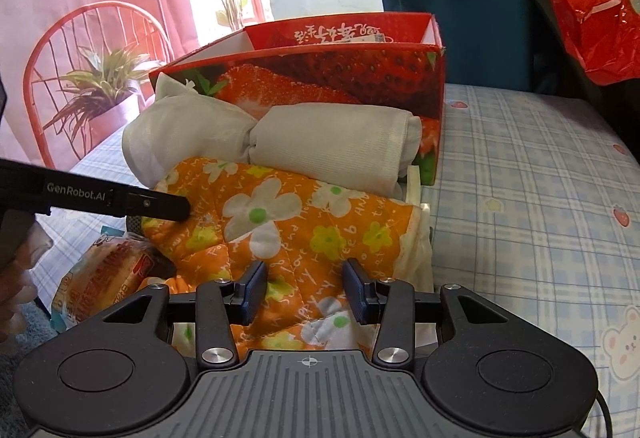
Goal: Organize soft objects
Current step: 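Move both grippers to the orange floral cloth and close on it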
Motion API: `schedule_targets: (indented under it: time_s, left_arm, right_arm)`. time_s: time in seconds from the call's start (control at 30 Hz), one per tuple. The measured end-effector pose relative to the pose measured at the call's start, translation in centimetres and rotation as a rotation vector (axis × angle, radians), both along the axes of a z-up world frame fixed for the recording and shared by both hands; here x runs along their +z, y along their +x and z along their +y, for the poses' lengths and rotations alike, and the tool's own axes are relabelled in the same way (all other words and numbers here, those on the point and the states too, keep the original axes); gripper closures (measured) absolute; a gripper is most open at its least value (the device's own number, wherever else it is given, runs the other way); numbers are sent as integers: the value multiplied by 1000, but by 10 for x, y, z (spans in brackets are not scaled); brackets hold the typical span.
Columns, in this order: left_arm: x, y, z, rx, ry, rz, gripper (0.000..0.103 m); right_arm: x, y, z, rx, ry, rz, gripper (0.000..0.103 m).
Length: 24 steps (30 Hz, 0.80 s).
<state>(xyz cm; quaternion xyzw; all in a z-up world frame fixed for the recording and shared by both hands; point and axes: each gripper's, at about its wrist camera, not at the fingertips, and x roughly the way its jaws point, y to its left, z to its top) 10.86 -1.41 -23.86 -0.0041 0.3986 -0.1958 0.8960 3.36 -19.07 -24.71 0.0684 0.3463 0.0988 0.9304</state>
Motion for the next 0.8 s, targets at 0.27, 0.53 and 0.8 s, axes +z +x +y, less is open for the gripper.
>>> schedule_targets:
  time_s: [0.27, 0.53, 0.8]
  left_arm:
    - [5, -22, 2, 46, -7, -65, 80]
    - [1, -26, 12, 82, -12, -59, 80]
    - [-5, -26, 10, 79, 10, -56, 80]
  right_arm:
    - [8, -10, -14, -86, 33, -42, 63]
    - [-3, -5, -24, -135, 62, -1, 57]
    - [-12, -2, -26, -138, 102, 16, 56]
